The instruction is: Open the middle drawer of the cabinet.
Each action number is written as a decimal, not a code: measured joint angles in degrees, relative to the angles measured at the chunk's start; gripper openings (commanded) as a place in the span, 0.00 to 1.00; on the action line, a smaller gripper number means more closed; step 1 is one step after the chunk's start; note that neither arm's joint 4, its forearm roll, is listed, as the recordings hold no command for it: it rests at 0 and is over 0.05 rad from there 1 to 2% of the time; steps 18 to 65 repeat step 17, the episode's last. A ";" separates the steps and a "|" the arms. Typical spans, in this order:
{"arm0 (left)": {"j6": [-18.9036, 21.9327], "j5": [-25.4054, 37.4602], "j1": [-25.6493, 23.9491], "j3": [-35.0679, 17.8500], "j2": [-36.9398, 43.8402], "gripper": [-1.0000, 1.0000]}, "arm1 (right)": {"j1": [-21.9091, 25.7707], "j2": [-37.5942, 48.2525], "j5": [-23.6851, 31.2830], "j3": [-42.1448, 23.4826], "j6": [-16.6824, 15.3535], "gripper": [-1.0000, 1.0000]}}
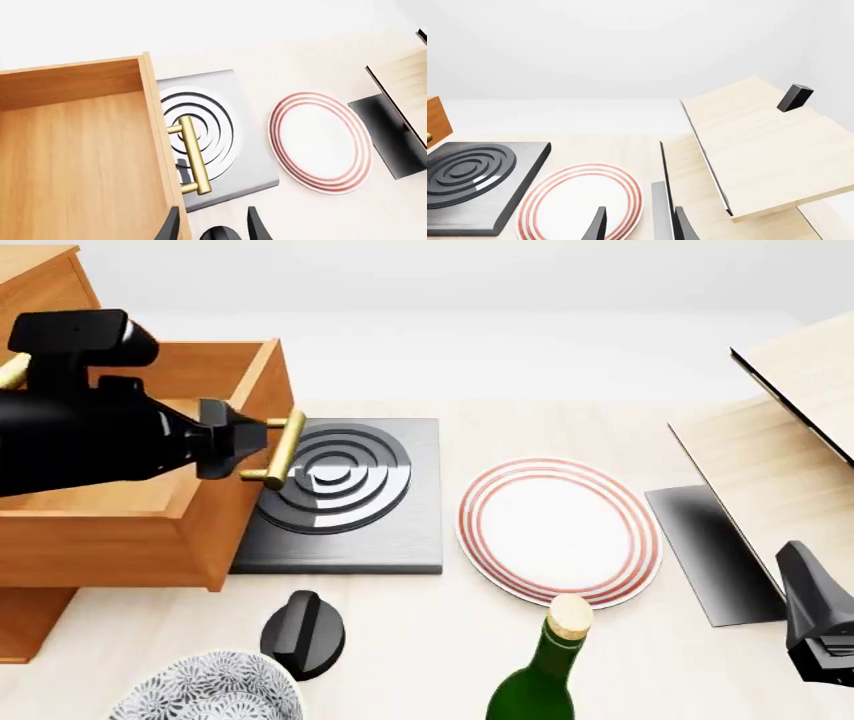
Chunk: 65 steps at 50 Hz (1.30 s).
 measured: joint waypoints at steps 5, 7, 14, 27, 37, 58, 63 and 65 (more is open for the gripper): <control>1.45 0.46 -0.46 -0.85 -1.58 1.00 | 0.00 0.00 0.00 0.00 0.00 1.00; 1.87 0.66 -0.59 -1.14 -2.14 1.00 | 0.00 0.00 0.00 0.00 0.00 1.00; 2.86 1.48 -0.93 -2.00 -3.96 1.00 | 0.00 0.01 0.00 0.00 0.00 1.00; 3.12 1.75 -1.03 -2.24 -4.66 1.00 | 0.00 0.01 0.00 0.00 -0.01 1.00; 3.12 1.75 -1.03 -2.24 -4.66 1.00 | 0.00 0.01 0.00 0.00 -0.01 1.00; 3.12 1.75 -1.03 -2.24 -4.66 1.00 | 0.00 0.01 0.00 0.00 -0.01 1.00; 3.12 1.75 -1.03 -2.24 -4.66 1.00 | 0.00 0.01 0.00 0.00 -0.01 1.00; 3.12 1.75 -1.03 -2.24 -4.66 1.00 | 0.00 0.01 0.00 0.00 -0.01 1.00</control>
